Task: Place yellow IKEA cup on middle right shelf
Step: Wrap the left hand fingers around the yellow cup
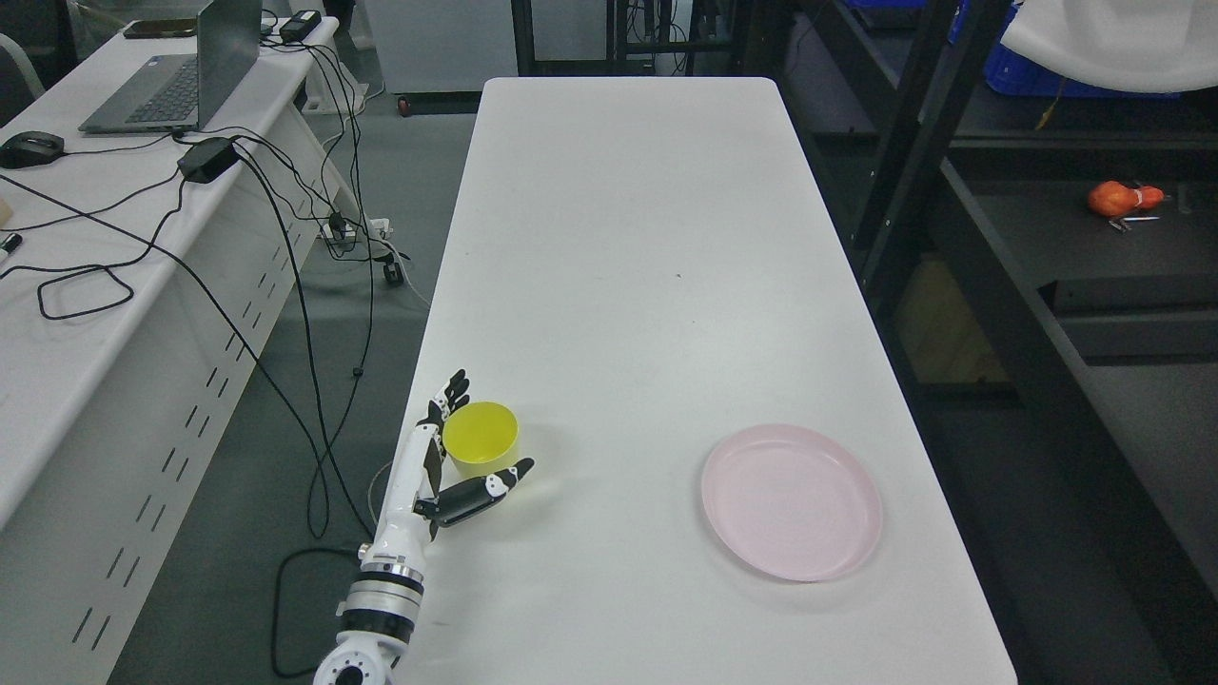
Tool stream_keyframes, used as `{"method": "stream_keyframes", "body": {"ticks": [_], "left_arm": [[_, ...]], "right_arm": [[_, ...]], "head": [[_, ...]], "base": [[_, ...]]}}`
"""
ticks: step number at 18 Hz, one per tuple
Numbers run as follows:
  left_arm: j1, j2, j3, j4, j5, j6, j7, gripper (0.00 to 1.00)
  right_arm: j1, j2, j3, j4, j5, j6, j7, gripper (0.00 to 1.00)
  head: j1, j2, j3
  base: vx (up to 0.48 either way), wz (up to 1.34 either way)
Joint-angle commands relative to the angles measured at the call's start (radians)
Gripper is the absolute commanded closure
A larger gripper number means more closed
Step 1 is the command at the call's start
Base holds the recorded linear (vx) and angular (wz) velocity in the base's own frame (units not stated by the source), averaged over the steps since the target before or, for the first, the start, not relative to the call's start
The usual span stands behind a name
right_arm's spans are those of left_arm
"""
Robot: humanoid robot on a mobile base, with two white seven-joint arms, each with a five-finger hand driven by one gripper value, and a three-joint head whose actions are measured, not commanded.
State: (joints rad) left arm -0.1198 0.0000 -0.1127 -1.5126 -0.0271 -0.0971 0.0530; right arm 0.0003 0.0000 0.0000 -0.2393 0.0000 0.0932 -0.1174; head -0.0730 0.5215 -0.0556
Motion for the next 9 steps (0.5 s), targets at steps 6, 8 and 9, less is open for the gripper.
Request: {"method": "stream_keyframes", "body": {"ticks": [6,8,9], "left_arm": [[-0.001,0.017,-0.028,0.137,0.042,-0.05,-0.001,0.13],[-0.001,0.017,-0.027,0.137,0.151,-0.064,-0.001,0.29],[-0.001,0.017,-0.024,0.137,0.176,-0.085,-0.001,0.37]], "right_arm": [[0.014,-0.017,0.017,0.0,-0.025,0.0,0.001,0.01],[0.014,-0.017,0.017,0.0,-0.025,0.0,0.001,0.01],[0.014,-0.017,0.017,0.0,-0.025,0.0,0.001,0.01]], "head": [[0.0,0.0,0.0],[0.0,0.0,0.0],[0.0,0.0,0.0]], "base": [[0.0,0.0],[0.0,0.0],[0.0,0.0]]}}
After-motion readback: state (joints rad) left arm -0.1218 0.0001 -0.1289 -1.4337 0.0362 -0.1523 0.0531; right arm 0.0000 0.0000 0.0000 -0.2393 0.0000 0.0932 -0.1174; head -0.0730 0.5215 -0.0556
